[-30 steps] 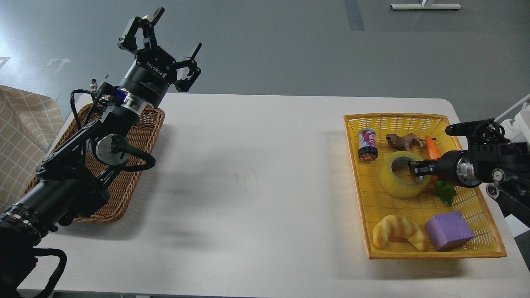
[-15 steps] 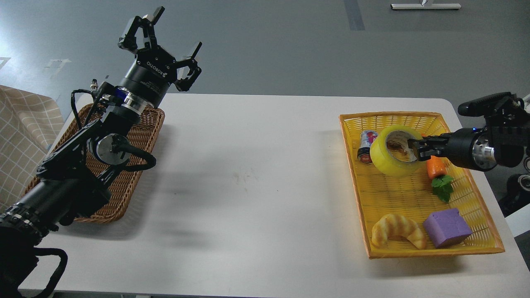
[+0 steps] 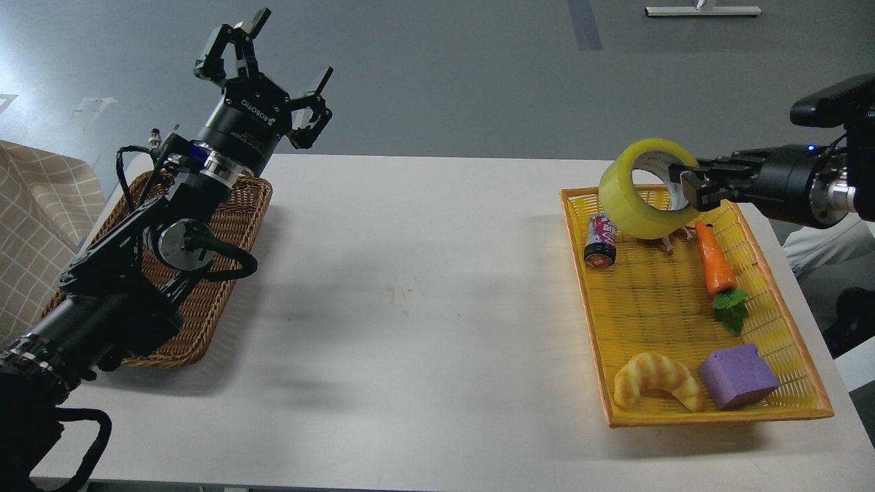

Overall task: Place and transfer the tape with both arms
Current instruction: 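Lift the tape roll out of the tray and carry it toward table center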

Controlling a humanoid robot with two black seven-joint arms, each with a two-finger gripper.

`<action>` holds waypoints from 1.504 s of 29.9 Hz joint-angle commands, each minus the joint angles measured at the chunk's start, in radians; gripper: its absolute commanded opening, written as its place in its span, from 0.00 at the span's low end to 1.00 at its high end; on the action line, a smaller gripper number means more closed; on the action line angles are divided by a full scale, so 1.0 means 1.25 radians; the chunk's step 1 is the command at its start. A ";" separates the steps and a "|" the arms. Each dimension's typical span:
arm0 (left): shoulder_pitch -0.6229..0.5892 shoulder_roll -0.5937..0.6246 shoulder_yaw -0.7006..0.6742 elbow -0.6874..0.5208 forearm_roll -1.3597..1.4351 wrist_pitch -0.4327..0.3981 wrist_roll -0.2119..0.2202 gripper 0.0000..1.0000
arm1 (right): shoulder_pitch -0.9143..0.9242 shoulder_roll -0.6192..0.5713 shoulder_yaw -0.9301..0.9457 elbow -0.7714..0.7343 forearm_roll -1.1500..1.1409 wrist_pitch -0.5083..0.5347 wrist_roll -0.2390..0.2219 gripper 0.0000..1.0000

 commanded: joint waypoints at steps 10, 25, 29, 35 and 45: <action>-0.001 0.020 -0.008 0.000 0.000 0.000 0.000 0.98 | 0.018 0.303 -0.048 -0.188 -0.001 0.000 -0.001 0.00; -0.010 0.027 -0.010 -0.001 0.000 0.000 0.000 0.98 | 0.043 0.572 -0.164 -0.387 -0.009 0.000 -0.007 0.00; -0.010 0.028 -0.011 -0.001 0.000 0.000 0.000 0.98 | 0.043 0.587 -0.181 -0.393 -0.011 0.000 -0.011 0.00; -0.011 0.037 -0.021 -0.001 0.000 0.000 -0.001 0.98 | 0.039 0.619 -0.186 -0.424 -0.014 0.000 -0.039 0.00; -0.018 0.037 -0.021 -0.001 0.000 0.000 -0.001 0.98 | 0.043 0.684 -0.215 -0.495 -0.023 0.000 -0.040 0.00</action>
